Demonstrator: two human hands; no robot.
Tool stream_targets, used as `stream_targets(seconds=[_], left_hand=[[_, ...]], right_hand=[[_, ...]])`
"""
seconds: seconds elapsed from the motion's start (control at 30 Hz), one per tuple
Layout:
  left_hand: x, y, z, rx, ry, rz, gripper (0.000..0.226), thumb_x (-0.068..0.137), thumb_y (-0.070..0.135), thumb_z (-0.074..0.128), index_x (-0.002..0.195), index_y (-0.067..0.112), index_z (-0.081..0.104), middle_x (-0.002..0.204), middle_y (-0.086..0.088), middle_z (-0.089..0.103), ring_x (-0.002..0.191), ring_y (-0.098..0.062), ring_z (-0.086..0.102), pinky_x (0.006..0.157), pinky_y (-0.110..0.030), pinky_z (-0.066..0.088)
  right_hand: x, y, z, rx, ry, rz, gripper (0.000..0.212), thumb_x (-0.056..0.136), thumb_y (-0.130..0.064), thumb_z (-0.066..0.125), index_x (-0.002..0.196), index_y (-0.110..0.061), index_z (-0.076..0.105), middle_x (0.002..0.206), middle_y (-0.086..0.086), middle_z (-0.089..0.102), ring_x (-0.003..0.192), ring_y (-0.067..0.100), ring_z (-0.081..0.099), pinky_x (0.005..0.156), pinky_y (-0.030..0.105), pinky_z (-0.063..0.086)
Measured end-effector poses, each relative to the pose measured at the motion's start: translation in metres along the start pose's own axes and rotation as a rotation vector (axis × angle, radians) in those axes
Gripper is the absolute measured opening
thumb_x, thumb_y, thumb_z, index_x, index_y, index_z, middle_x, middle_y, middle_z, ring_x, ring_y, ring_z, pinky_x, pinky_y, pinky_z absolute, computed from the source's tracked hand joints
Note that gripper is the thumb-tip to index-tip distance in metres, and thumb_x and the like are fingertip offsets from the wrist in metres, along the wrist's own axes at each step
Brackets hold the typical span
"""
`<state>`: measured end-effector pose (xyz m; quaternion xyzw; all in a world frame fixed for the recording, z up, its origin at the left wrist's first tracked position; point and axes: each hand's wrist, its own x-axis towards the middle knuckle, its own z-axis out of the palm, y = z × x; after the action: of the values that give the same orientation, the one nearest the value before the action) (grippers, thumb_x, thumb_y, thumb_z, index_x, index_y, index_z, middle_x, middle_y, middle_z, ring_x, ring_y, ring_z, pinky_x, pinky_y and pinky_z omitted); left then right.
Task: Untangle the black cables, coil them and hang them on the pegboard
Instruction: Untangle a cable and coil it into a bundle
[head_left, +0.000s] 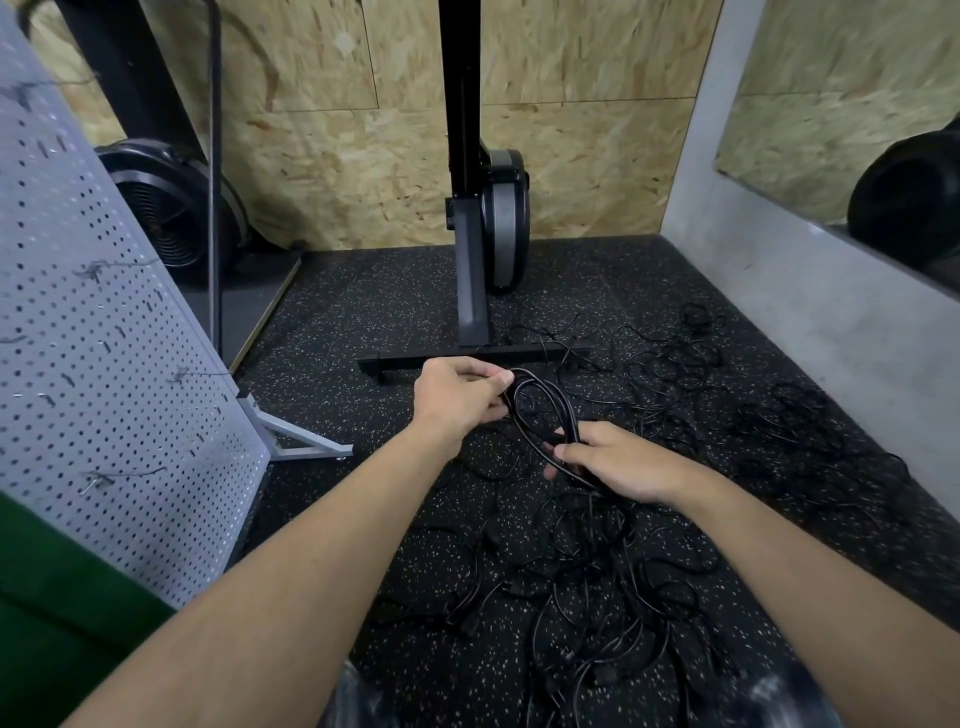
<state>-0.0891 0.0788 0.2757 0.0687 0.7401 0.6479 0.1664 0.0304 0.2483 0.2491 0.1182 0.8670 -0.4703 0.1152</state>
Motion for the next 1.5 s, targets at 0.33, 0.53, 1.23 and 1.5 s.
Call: stream_targets(seconds=[0.33,0.53,1.23,1.5], left_hand=[[0.003,-0.011,0.013,-0.110,-0.011,-0.049,0.012,0.096,0.003,0.072,0.086,0.002,0.065,0.097,-0.013,0.066,0.088,-0.021,0.068,0.074,-0.035,0.066],[0.000,-0.012,0.015,0.024,-0.011,0.070,0.011,0.095,0.010,0.074,0.088,0.005,0.069,0.098,-0.012,0.071,0.094,-0.022,0.073,0.071,-0.030,0.065],[-0.034,-0.043,0.044,0.559,-0.892,0.028,0.039,0.094,0.041,0.075,0.132,0.038,0.068,0.132,0.006,0.069,0.122,-0.005,0.061,0.110,-0.027,0.042],[-0.032,-0.048,0.047,0.546,-0.839,0.130,0.018,0.097,0.039,0.072,0.107,0.024,0.076,0.113,0.000,0.074,0.102,-0.008,0.064,0.099,-0.026,0.047]], right_hand=[[-0.004,-0.006,0.000,0.171,-0.027,0.044,0.027,0.110,-0.023,0.048,0.117,-0.011,0.072,0.098,-0.005,0.080,0.085,0.008,0.064,0.079,0.025,0.052],[-0.005,-0.001,-0.003,0.094,-0.007,0.032,0.024,0.107,-0.029,0.055,0.100,-0.017,0.075,0.104,-0.007,0.077,0.105,0.013,0.070,0.098,0.033,0.051],[0.007,-0.004,-0.012,0.620,0.493,-0.047,0.017,0.106,-0.014,0.058,0.102,-0.014,0.074,0.092,0.001,0.079,0.099,0.018,0.072,0.106,0.042,0.052],[0.007,-0.006,-0.013,0.583,0.517,-0.030,0.016,0.105,-0.013,0.059,0.104,-0.015,0.075,0.096,0.001,0.079,0.104,0.018,0.072,0.106,0.040,0.052]])
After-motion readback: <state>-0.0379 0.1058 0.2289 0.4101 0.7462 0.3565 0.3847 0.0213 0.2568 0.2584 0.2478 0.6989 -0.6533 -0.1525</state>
